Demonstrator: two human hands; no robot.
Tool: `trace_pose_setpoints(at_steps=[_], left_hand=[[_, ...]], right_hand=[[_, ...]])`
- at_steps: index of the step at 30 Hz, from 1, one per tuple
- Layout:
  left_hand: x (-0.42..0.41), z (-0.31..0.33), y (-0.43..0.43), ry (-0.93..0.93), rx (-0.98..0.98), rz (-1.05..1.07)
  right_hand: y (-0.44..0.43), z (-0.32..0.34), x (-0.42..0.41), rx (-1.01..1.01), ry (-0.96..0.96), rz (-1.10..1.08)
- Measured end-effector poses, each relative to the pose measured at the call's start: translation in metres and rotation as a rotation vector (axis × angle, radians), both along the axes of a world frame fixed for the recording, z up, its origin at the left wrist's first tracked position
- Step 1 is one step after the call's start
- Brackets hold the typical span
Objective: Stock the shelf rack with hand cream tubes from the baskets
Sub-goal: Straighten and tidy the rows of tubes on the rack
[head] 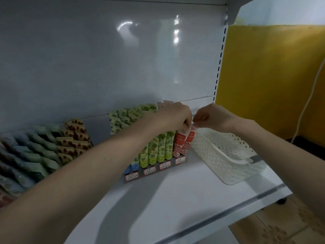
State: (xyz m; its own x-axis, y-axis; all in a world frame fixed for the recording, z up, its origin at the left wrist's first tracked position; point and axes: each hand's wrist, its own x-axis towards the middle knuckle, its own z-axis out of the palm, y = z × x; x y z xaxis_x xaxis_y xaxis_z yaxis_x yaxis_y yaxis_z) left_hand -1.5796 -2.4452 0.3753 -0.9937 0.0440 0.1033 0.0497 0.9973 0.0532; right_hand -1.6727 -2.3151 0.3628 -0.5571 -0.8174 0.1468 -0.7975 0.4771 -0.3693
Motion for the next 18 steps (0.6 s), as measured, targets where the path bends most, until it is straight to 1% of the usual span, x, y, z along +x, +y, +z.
trace_pose_setpoints(at_steps=[6,11,18], left_hand=[[0.0,0.001,0.002,-0.003,-0.059,0.035],[0.001,0.003,0.005,-0.004,-0.091,0.061],[0.002,0.004,0.002,-0.011,-0.09,0.087]], right_hand=[[-0.007,-0.003,0.004,0.003,0.038,0.031],[-0.009,0.0,0.011,0.015,0.031,0.037],[-0.013,-0.001,0.015,0.015,0.039,0.022]])
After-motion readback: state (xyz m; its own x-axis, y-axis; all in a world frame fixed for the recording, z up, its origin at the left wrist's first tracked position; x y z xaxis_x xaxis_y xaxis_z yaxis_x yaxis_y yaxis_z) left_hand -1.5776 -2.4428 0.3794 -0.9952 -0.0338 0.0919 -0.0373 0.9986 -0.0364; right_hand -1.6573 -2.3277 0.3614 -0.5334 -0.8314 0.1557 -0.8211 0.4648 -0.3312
